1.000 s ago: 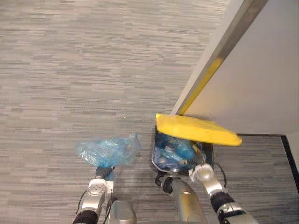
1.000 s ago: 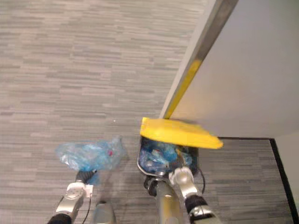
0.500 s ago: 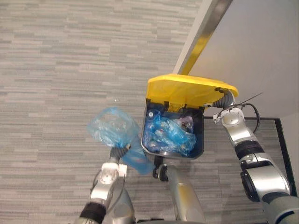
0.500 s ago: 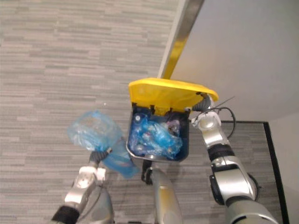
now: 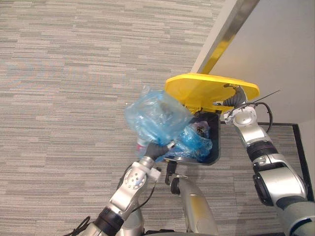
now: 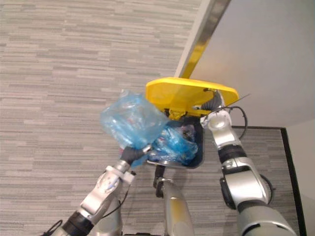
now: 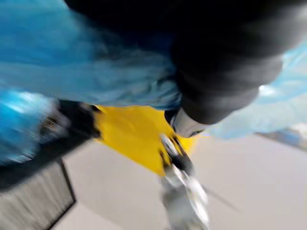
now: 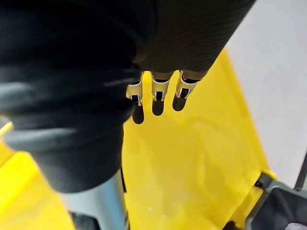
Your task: Gather rubbish on tea table into small bin, then transfer packed bag to large trash can.
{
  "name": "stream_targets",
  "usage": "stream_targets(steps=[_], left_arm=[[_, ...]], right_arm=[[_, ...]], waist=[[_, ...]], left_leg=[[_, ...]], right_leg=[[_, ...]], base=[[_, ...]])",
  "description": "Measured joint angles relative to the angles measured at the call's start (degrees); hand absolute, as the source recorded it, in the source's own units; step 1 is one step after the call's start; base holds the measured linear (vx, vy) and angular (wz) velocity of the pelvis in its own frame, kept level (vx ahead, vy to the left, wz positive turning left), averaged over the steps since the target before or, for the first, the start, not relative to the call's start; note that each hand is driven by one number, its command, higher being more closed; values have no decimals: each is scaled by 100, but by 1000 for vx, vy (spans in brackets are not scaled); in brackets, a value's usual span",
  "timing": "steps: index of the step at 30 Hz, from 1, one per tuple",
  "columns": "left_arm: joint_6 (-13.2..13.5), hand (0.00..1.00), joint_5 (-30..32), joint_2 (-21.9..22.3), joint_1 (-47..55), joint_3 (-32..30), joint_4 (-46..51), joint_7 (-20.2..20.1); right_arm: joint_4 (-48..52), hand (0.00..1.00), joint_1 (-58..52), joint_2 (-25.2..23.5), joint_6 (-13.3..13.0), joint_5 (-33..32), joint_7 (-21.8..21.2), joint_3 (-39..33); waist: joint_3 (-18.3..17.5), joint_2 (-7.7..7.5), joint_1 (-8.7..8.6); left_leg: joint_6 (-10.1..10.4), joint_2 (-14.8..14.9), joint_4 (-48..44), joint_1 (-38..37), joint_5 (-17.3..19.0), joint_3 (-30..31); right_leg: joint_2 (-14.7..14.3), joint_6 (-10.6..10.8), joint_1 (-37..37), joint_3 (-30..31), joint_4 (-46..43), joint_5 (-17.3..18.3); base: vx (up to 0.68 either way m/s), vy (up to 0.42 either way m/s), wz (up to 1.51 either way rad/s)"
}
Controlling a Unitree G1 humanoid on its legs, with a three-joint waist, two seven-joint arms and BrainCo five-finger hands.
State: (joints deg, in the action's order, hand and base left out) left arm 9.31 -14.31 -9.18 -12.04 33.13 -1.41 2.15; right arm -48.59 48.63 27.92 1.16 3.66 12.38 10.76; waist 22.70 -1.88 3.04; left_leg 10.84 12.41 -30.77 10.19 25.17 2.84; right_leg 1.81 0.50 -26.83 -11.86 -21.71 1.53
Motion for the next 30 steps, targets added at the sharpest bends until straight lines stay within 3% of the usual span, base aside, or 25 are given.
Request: stream_targets(steps=[11, 13, 17, 19, 25, 30], left_arm=[[1, 100, 191, 316, -1029, 388, -297, 227], [-18, 100, 212, 408, -1467, 382, -942, 278], [-121, 100, 312, 420, -1874, 356, -1719, 294], [-264, 100, 434, 422, -2366, 280, -2409, 311], [-361, 100, 540, 438, -3001, 95, -3531, 357], [-483, 100, 762, 404, -3094, -572, -4324, 540]], right_arm=[[71, 0, 281, 30, 1, -79, -20, 143], [447, 0, 320, 160, -1, -154, -46, 152], [896, 0, 531, 399, -18, -164, -53, 189], [1019, 0, 839, 489, -22, -239, -50, 199], [1184, 0, 1018, 522, -43, -410, 0, 444], [1440, 0, 1250, 532, -90, -618, 87, 774]], waist=[[52, 5, -125], [282, 1, -219], [417, -38, -324], [719, -68, -421], [760, -99, -564], [791, -164, -586]], left_leg=[[-32, -29, -46, 133, 10, -28], [-45, -32, -66, 175, 1, 2], [-72, -80, -197, 539, 18, -53], [-73, -112, -263, 630, 20, -84], [-62, -61, -456, 1005, 34, -154], [-59, 17, -630, 1332, 141, -255]], right_leg=[[17, 7, -128, 45, -14, -14], [22, 10, -144, 45, -23, -17], [50, 18, -540, 123, -144, -14], [94, 21, -682, 138, -258, -18], [79, 5, -1006, 154, -324, -28], [-2, -4, -1367, 272, -387, -64]], base=[[-1, 4, -1], [4, -15, 6], [-5, -5, -6], [15, -7, -6], [13, -10, -2], [-1, -18, -11]])
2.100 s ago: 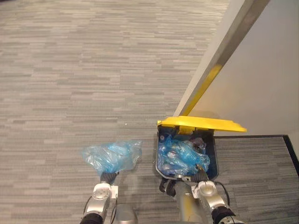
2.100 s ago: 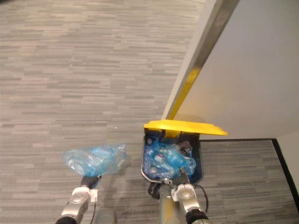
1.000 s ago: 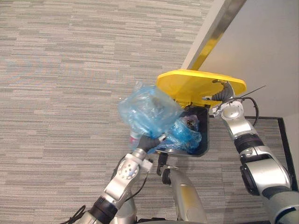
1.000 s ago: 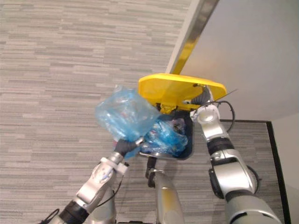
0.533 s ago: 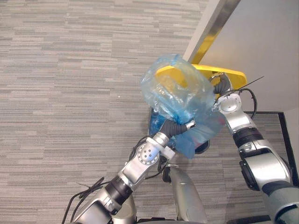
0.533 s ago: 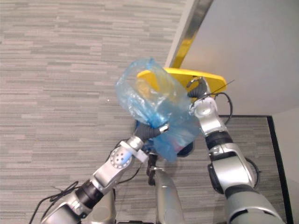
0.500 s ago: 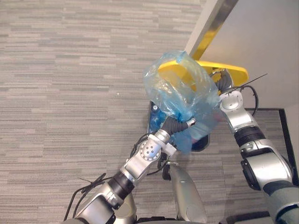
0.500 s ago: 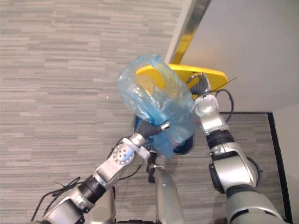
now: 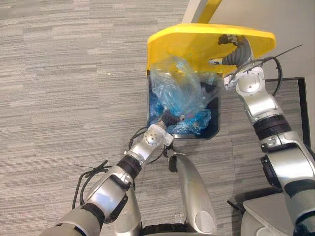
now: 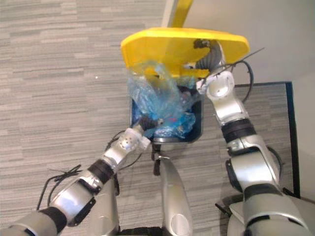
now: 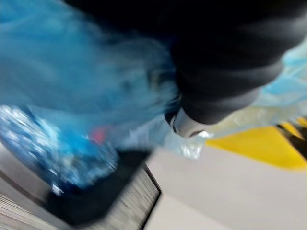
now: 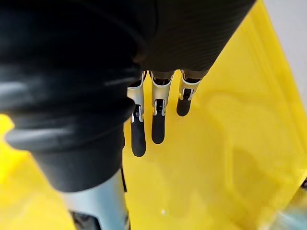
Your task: Gather rubbish on tea table into small bin, then transfer packed bag to large trash can.
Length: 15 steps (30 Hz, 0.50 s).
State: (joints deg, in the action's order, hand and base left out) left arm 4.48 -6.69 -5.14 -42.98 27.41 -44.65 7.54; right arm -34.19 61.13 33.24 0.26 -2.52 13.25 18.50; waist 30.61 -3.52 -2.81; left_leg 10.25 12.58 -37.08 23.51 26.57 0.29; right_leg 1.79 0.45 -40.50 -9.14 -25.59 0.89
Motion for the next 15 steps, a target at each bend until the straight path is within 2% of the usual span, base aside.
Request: stream_targets(steps=[1, 2, 7, 15], left_arm=[[-28, 100, 21, 0, 0, -43, -99, 11], [-64, 0, 102, 0, 8, -117, -254, 28], [-221, 0, 505, 2, 9, -482, -456, 251], [-261, 0, 669, -14, 16, -630, -576, 368]], right_arm=[[17, 0, 4, -1, -6, -1, 11, 43], [35, 0, 5, -19, -10, -4, 25, 110], [181, 0, 5, -196, -24, -14, 29, 229], [186, 0, 5, -256, -36, 4, 27, 255]], waist=[[2, -4, 0], [6, -11, 3], [6, -12, 1], [-11, -38, 6]], left_leg=[[6, 6, -9, 33, 3, 0], [9, 21, -3, 54, 3, -7], [21, 51, 38, 34, -4, -26], [61, -18, 211, -18, -100, 4]], right_leg=[[-2, 0, -37, 0, -11, 0], [-12, -2, -67, -5, -11, -1], [-28, -2, -70, -9, -18, 0], [39, -3, -56, -14, -5, 0]], base=[[32, -38, -6], [45, -40, -7], [18, -13, -1], [4, -9, 4]])
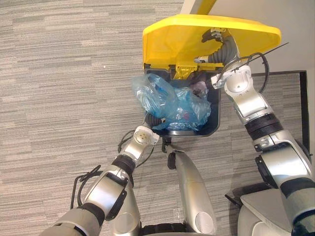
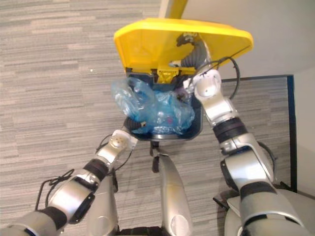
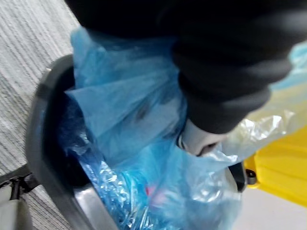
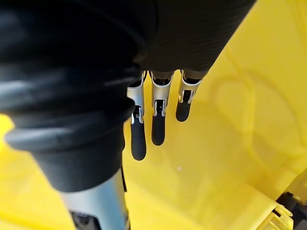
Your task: Gather rubbish on tea table into small bin, then transfer packed bag to large trash can.
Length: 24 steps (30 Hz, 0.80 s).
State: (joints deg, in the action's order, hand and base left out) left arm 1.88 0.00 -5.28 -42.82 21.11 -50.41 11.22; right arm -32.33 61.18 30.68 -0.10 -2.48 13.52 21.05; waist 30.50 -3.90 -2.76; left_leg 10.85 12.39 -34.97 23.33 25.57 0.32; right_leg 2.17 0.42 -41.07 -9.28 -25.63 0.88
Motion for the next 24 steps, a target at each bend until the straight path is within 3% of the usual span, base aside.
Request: stream_targets(steps=[7, 11, 15, 18, 24], left_arm=[[-1, 0, 196, -132, 13, -117, 66, -3], [5, 0, 217, -333, 323, -187, 749, -4], [83, 0, 19, -473, 1363, -464, 1881, -23], [161, 0, -164, -525, 2137, -685, 2082, -136], [214, 0, -691, -650, 3760, -1221, 2284, -500]], right_arm=[[-12, 0, -103, -155, 0, 27, -47, 3], [-10, 0, -514, -153, -2, 76, -122, -88], [0, 0, -1642, -264, 72, 490, -223, -583], [3, 0, -2277, -431, 114, 701, -258, -750], [164, 0, -3402, -793, 127, 924, -408, -1076]], waist=[[-18, -11, 2], [-36, -23, 42], [-99, 27, 189], [-368, 49, 233], [-702, 313, 427]], left_leg=[[-29, -8, 259, -422, -77, -63], [-45, -77, 382, -644, -145, -48], [-107, -227, 484, -946, -227, 34], [-135, -294, 475, -995, -237, 111], [-193, -385, 362, -1279, -215, 248]], right_leg=[[-4, -5, 342, -2, 109, -3], [72, -5, 550, -23, 132, 1], [225, 3, 927, -90, 201, 10], [296, 18, 1041, -125, 206, 26], [411, 86, 1463, -210, 200, 66]], base=[[18, -5, -1], [14, 15, 8], [-7, 35, 16], [-36, 23, 18], [-35, 10, 13]])
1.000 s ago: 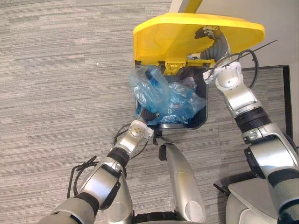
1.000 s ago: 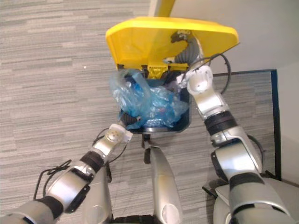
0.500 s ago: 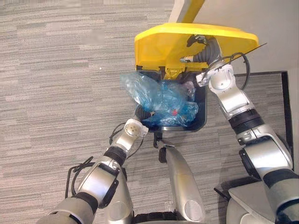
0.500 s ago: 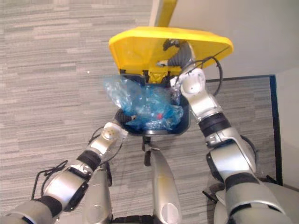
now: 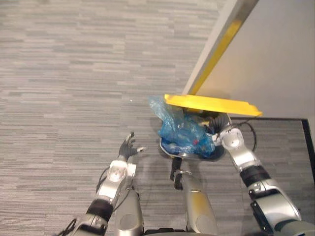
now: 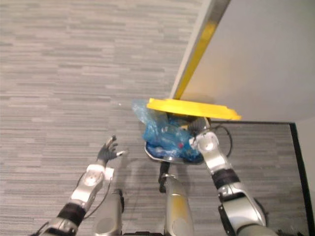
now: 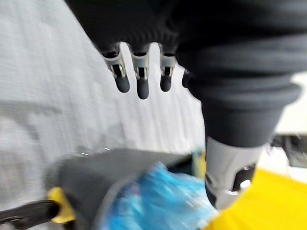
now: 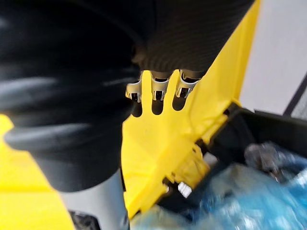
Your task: Gather rubbish on tea table into small bin, then transfer packed bag to large trash can.
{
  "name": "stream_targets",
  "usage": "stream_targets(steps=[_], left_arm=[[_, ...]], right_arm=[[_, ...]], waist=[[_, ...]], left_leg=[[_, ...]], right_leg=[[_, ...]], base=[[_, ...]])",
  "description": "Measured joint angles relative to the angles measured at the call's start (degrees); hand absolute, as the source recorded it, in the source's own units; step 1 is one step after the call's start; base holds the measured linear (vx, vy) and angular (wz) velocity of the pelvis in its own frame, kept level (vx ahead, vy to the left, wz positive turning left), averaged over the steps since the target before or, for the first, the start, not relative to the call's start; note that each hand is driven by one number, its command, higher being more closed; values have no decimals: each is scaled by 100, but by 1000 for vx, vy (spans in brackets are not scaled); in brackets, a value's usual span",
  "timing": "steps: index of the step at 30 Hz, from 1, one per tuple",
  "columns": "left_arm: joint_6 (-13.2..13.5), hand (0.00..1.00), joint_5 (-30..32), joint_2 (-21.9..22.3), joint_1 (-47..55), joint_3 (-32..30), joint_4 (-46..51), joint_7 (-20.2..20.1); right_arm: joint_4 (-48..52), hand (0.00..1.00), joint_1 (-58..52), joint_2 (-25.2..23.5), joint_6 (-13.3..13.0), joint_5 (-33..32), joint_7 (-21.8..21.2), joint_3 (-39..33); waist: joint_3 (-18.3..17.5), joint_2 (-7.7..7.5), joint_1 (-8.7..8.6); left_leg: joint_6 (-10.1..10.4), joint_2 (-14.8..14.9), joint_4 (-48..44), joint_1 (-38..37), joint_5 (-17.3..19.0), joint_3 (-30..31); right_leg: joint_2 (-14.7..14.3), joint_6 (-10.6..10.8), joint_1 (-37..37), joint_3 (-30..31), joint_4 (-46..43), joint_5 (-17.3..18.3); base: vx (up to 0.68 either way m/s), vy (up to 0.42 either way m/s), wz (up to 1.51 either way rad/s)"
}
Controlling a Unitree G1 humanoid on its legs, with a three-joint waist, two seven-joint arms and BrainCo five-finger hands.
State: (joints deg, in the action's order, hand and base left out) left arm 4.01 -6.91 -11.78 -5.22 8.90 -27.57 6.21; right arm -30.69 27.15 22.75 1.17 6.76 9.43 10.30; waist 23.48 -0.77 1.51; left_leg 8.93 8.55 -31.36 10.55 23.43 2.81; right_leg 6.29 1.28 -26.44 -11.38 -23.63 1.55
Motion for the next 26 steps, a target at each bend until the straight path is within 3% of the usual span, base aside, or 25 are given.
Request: stream_targets(steps=[4, 6, 8, 9, 10, 11, 12, 13, 14, 15, 16, 17, 18, 19, 20, 21, 24, 26], left_arm=[[18, 0, 42, -38, 497, -324, -688, -145], [-44, 0, 210, -2, 575, -593, -1443, -143], [-124, 0, 357, 23, 716, -745, -1816, -138], [-195, 0, 461, 57, 832, -848, -1994, -134], [-202, 0, 467, 85, 837, -866, -2071, -124], [-226, 0, 544, 74, 902, -963, -2289, -107], [-248, 0, 577, 70, 934, -1084, -2422, -49], [-252, 0, 579, 69, 941, -1085, -2428, -44], [-284, 0, 647, 56, 990, -1164, -2473, -13], [-331, 0, 694, 48, 983, -1297, -2480, -3], [-368, 0, 701, 87, 970, -1357, -2511, -3], [-422, 0, 711, 226, 1010, -1446, -2567, 8], [-419, 0, 805, 245, 1027, -1643, -2517, 6], [-430, 0, 802, 241, 991, -1737, -2552, 28], [-427, 0, 815, 277, 944, -1779, -2590, 21], [-427, 0, 818, 467, 867, -1849, -2670, 17], [-415, 0, 799, 909, 838, -1799, -2848, 9], [-387, 0, 799, 927, 827, -1776, -2914, 6]], right_arm=[[61, 0, -528, -349, -12, 6, -32, -240], [27, 0, -867, -702, -30, 13, -39, -334], [-65, 0, -1270, -953, -67, 36, -63, -331], [-224, 0, -1517, -1082, -87, 242, -118, -325], [-312, 0, -1602, -1128, -85, 253, -143, -326], [-641, 0, -1843, -1235, -96, 315, -183, -329], [-1194, 0, -2160, -1377, -92, 459, -209, -358], [-1245, 0, -2195, -1391, -91, 461, -211, -366], [-1679, 0, -2473, -1577, -75, 461, -226, -637], [-1818, 0, -2593, -1748, -85, 446, -205, -1068], [-1870, 0, -2589, -1771, -90, 452, -198, -1204], [-2090, 0, -2651, -1781, -77, 453, -163, -1451], [-2226, 0, -2777, -1850, -46, 448, -145, -1626], [-2324, 0, -2871, -1922, -27, 447, -139, -1721], [-2418, 0, -2936, -1960, -6, 439, -132, -1795], [-2498, 0, -2944, -1882, 40, 437, -125, -1983], [-2812, 0, -2945, -1766, 112, 392, -54, -2258], [-2897, 0, -2937, -1747, 138, 331, -37, -2364]], waist=[[-8, -13, 100], [-29, -90, 202], [-41, -118, 179], [-64, -108, 182], [-67, -114, 171], [-104, -164, 115], [-177, -266, 41], [-189, -270, 39], [-392, -408, 47], [-427, -495, 51], [-448, -454, 27], [-700, -232, 25], [-964, -332, 52], [-1074, -508, 46], [-1105, -498, 77], [-1235, -240, 122], [-1477, 0, 67], [-1578, 83, 47]], left_leg=[[-32, -31, -127, -197, -1, -63], [-137, -178, -92, -281, -62, -268], [-211, -251, -123, -372, -107, -430], [-305, -143, 47, -447, -237, -556], [-304, -106, 135, -487, -292, -610], [-304, -70, 336, -567, -431, -633], [-277, 26, 576, -679, -539, -635], [-267, 31, 594, -678, -547, -635], [-226, 44, 684, -653, -590, -633], [-210, 86, 740, -647, -591, -692], [-180, 159, 793, -660, -619, -698], [-133, 449, 1125, -663, -806, -722], [-20, 370, 1511, -752, -1113, -918], [50, 236, 1677, -851, -1253, -948], [71, 230, 1791, -892, -1329, -981], [31, 346, 2009, -869, -1431, -1013], [-306, 296, 2657, -1143, -1688, -1007], [-335, 279, 2868, -1278, -1779, -1013]], right_leg=[[24, 94, 277, 29, 89, -95], [80, 229, 326, 158, 299, -292], [112, 332, 464, 286, 621, -472], [159, 676, 513, 198, 627, -198], [190, 587, 431, 149, 351, -120], [262, 235, 256, 185, -787, 59], [265, 100, 390, 264, -2087, 413], [269, 101, 419, 273, -2170, 441], [278, 149, 674, 427, -2619, 775], [176, 227, 726, 459, -2412, 922], [67, 244, 798, 450, -2249, 924], [-310, 291, 1074, 490, -1477, 984], [-136, 255, 1113, 467, -1630, 1362], [-93, 228, 1407, 491, -1139, 1688], [-134, 55, 1502, 462, -875, 1761], [-293, -82, 1544, 425, -507, 1564], [-453, -76, 1739, 528, 168, 1186], [-516, -50, 1858, 598, 516, 989]], base=[[-81, 29, -4], [-160, 64, -33], [-159, 78, -45], [-183, 80, -48], [-234, 66, -35], [-174, -23, -13], [-139, -24, -5], [-75, -88, -1], [-10, -122, -21], [-33, -170, -26], [-5, -213, -40], [18, -224, -33], [83, -210, -23], [115, -158, -15], [74, -139, -17], [24, -109, -31], [1, 14, -26], [12, 75, -22]])
